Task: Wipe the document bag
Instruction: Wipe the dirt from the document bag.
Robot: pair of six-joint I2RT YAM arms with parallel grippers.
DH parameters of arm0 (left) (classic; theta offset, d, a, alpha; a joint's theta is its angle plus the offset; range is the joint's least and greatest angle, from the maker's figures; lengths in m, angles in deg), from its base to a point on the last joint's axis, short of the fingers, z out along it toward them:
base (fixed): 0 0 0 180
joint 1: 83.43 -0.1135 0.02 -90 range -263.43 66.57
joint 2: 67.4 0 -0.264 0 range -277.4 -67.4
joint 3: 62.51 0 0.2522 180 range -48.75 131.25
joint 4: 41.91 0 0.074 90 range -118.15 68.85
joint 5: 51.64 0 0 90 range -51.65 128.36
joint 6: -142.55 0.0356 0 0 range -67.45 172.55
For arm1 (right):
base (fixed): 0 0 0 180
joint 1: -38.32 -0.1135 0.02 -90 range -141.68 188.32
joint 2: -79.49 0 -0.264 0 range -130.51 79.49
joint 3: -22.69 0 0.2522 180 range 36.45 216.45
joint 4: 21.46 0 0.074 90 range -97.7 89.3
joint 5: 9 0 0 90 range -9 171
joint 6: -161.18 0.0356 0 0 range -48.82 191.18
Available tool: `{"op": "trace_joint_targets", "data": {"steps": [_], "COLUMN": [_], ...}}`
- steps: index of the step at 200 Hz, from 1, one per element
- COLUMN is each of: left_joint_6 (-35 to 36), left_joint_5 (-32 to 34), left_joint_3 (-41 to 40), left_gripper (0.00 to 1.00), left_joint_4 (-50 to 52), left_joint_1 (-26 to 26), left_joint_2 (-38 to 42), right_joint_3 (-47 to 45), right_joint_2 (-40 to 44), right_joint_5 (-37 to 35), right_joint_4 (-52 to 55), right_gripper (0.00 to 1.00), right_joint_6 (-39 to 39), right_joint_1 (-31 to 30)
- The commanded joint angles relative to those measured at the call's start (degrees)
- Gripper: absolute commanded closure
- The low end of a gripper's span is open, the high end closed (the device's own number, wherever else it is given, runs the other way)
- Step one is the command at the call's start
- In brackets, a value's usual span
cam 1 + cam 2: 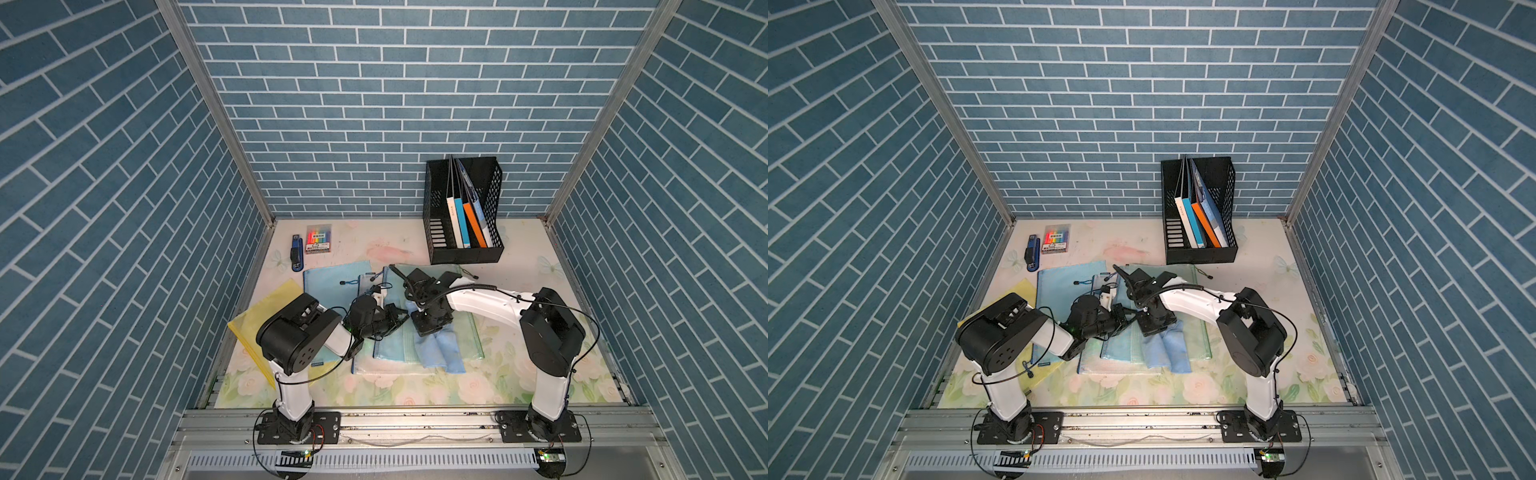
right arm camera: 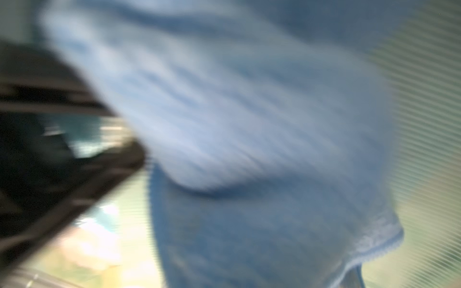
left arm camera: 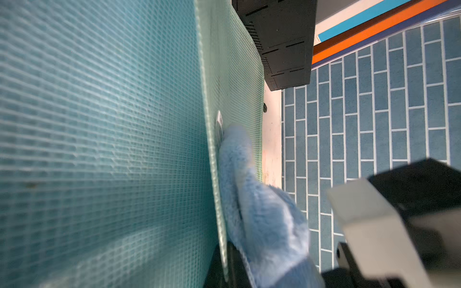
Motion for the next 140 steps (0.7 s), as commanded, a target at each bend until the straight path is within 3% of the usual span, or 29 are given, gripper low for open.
{"op": "trace_joint_targets", "data": {"steps": [1, 27, 47, 105, 140], "left_joint_6": [0.89, 1.25, 1.42, 1.96, 1.26], "left_joint_5": [0.43, -0.01, 0.16, 1.79, 3.20], "left_joint_3": [0.44, 0.49, -0.16, -2.44, -3.89], "left_gripper": [1.00, 1.00, 1.00, 1.00, 1.00], "left_joint_4": [-0.85, -2.46, -2.04, -4.23, -5.53], "left_joint_1": [0.17, 0.02, 0.01, -0.09, -0.07], "left_joint_2": [-1.33, -1.63, -0.87, -0.93, -0.71], "right_joint_3": [0.59, -3.55, -8.13, -23.96, -25.41], "right_joint_2": [-3.60, -3.76, 0.37, 14.37, 16.75], "right_joint_5": [4.24, 3.76, -1.19, -10.67, -12.15], "right_joint_4": [-1.10, -3.24, -1.13, 3.67, 4.83], "right_gripper": [1.00, 1.00, 1.00, 1.00, 1.00], "right_joint_6": [1.65, 7.36, 9.95, 12.89, 14.74], "right_joint_1": [-1.61, -1.70, -0.88, 8.89, 9.20]}}
